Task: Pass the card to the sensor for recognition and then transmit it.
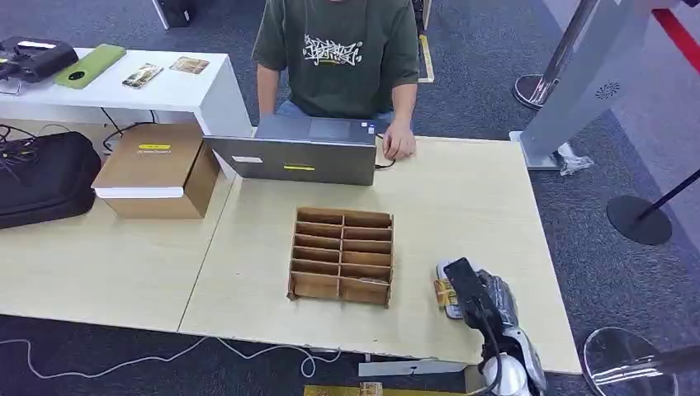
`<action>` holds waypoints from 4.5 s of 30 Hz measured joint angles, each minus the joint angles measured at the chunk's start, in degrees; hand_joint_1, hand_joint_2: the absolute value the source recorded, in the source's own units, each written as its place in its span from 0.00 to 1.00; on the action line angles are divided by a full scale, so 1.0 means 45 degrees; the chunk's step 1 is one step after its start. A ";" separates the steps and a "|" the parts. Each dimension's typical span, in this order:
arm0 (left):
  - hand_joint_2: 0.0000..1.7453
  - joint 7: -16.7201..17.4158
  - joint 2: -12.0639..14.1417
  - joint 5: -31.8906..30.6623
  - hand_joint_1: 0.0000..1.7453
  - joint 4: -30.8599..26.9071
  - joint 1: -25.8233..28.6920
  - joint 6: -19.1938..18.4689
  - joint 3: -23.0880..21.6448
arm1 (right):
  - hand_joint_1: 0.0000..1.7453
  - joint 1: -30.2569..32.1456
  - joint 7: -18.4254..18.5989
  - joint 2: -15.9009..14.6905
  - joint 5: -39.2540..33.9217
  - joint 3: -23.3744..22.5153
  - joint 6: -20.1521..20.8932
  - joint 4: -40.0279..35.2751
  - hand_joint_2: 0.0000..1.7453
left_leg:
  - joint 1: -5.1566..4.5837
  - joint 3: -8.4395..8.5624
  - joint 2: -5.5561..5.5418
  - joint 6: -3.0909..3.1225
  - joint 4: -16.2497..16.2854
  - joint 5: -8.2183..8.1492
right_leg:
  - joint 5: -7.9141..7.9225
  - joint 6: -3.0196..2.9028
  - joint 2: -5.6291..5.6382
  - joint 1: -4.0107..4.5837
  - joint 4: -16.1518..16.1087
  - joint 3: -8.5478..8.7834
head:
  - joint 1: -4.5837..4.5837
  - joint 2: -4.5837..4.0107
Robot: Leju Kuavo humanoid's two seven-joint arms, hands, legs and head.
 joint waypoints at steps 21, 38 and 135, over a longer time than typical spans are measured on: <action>0.00 0.0010 0.0087 0.0058 0.00 0.0000 -0.0022 -0.0034 0.0000 | 1.00 -0.0791 -0.0403 -0.0510 -0.0248 0.0685 0.0010 0.1379 1.00 | 0.0006 0.0101 0.0072 -0.0007 0.0000 -0.0016 | 0.0011 -0.0015 0.0058 0.0002 -0.0001 0.0071 | 0.0000 0.0000; 0.00 -0.0005 0.0131 0.0034 0.00 0.0000 -0.0016 -0.0083 0.0000 | 1.00 -0.0946 -0.0442 -0.0738 -0.0539 0.0947 -0.0714 0.1612 1.00 | 0.0003 0.0113 0.0086 -0.0006 0.0000 -0.0015 | 0.0017 -0.0020 0.0065 0.0002 -0.0001 0.0081 | -0.0005 0.0000; 0.00 -0.0010 0.0238 -0.2118 0.00 -0.0437 -0.0358 0.0287 0.0000 | 1.00 -1.1299 0.3604 -0.0927 0.9374 0.6363 -0.9068 1.0341 1.00 | 0.0000 0.0040 0.0022 -0.0009 0.0006 0.0024 | 0.0027 -0.0018 0.0018 0.0000 0.0018 0.0035 | -0.0005 0.0000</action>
